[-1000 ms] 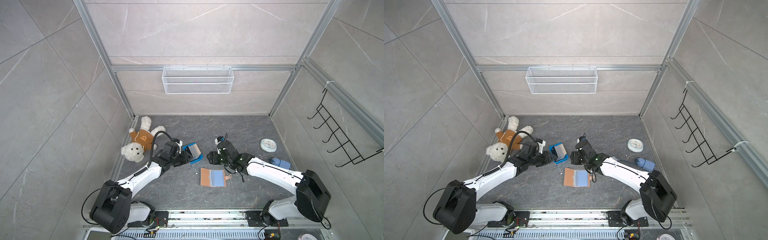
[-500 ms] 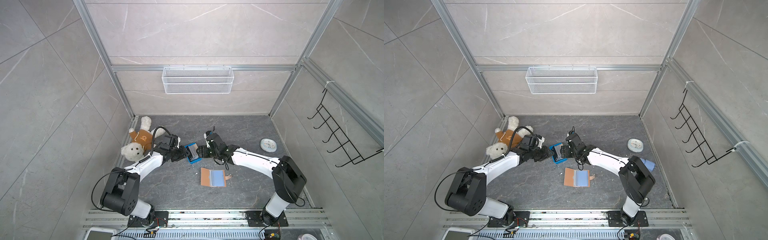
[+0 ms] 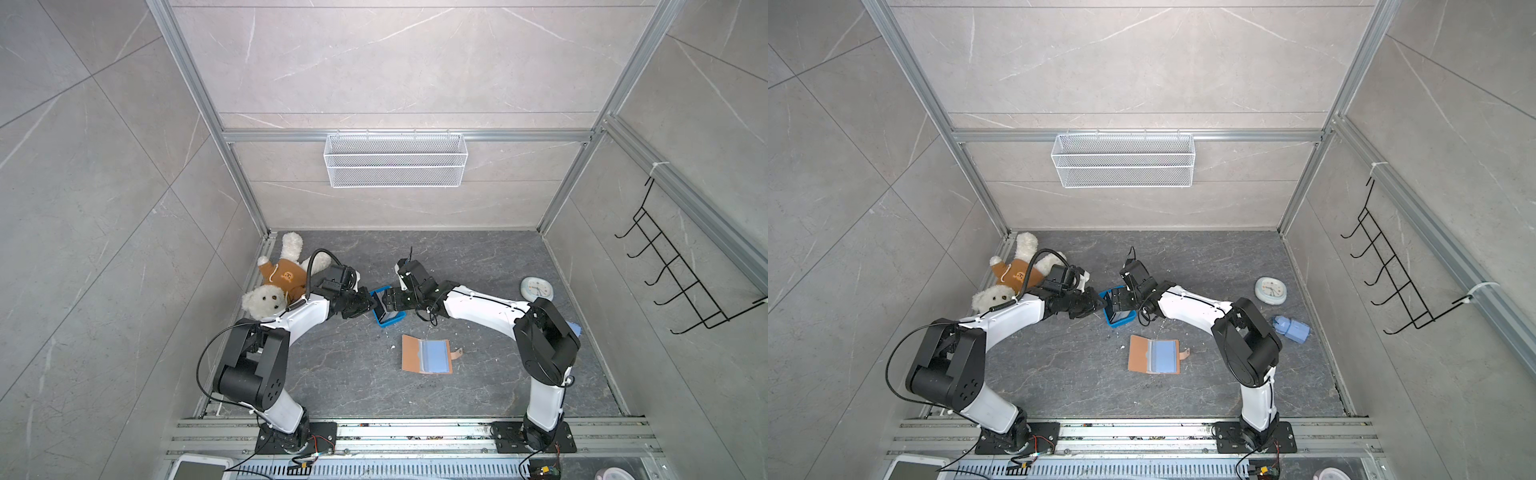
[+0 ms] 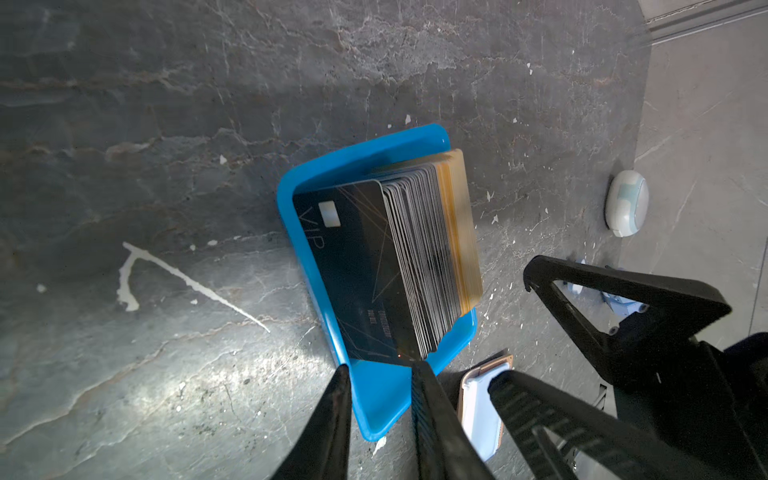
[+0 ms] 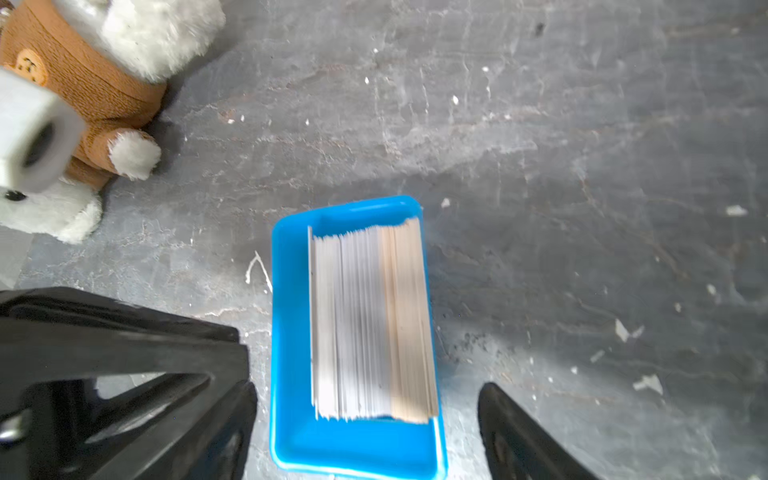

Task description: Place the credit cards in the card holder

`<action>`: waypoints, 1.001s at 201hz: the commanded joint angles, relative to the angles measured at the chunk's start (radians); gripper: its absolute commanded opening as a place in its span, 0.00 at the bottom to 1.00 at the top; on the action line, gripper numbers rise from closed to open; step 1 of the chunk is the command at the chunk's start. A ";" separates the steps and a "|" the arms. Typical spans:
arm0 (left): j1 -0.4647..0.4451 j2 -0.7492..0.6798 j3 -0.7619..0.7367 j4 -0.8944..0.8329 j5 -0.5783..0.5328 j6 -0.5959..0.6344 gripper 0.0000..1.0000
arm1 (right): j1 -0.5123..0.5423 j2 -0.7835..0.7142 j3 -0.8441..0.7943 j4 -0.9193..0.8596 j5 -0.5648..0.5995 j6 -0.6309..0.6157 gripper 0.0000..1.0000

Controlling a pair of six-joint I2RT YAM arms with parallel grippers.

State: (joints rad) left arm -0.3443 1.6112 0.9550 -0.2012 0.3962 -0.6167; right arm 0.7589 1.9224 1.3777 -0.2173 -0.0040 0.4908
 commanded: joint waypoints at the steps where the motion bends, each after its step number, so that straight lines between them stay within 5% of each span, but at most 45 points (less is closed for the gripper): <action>1: 0.021 0.023 0.041 -0.002 0.021 0.034 0.26 | 0.007 0.043 0.050 -0.037 0.007 -0.030 0.88; 91: 0.044 0.105 0.106 0.007 0.033 0.032 0.16 | 0.007 0.158 0.174 -0.086 0.002 -0.049 0.97; 201: 0.043 0.182 0.142 0.019 0.062 0.024 0.14 | 0.007 0.182 0.167 -0.120 0.030 -0.065 0.97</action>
State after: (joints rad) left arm -0.3069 1.7748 1.0695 -0.1970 0.4297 -0.6052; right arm 0.7589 2.0930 1.5333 -0.3138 0.0143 0.4477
